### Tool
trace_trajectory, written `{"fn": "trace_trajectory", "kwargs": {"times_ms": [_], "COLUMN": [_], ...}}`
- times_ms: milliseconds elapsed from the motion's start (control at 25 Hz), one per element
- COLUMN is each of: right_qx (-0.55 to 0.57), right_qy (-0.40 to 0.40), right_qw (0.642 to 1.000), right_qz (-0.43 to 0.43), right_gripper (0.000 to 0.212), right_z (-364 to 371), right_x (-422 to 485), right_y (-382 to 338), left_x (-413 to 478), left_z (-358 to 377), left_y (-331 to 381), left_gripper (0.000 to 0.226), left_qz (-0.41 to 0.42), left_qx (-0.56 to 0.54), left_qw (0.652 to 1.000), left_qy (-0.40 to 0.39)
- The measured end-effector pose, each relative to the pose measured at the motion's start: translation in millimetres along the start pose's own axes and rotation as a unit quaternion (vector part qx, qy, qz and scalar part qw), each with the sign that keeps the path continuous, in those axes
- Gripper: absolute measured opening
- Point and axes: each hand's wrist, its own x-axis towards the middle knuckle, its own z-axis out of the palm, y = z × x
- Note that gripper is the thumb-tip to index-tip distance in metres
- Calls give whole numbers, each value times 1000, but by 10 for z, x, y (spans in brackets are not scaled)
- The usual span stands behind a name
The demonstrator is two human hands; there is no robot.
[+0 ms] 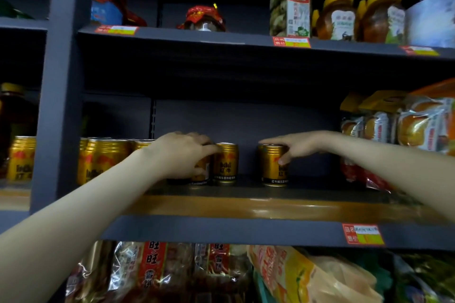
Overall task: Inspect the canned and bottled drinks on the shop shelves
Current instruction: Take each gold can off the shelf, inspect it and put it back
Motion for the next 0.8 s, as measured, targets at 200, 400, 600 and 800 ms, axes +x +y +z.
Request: {"fn": "trace_trajectory", "kwargs": {"times_ms": [200,400,600,800], "right_qx": [-46,-95,-88,-61], "right_qy": [10,27,67,48], "right_qw": [999,995,988,995], "right_qz": [-13,-4,-104,-69], "right_gripper": [64,74,98,101], "right_z": [-13,20,203,433], "right_x": [171,203,243,573], "right_y": [128,137,-531,-1081], "left_x": [-19,-301,-692,-1085], "left_z": [0,1,135,283], "left_y": [23,-59,-232,-186], "left_gripper": [61,59,66,69], "left_qz": [2,-64,-115,-144], "left_qx": [27,8,-25,-51], "left_qw": [999,992,972,966], "left_qy": [16,110,205,209]}}
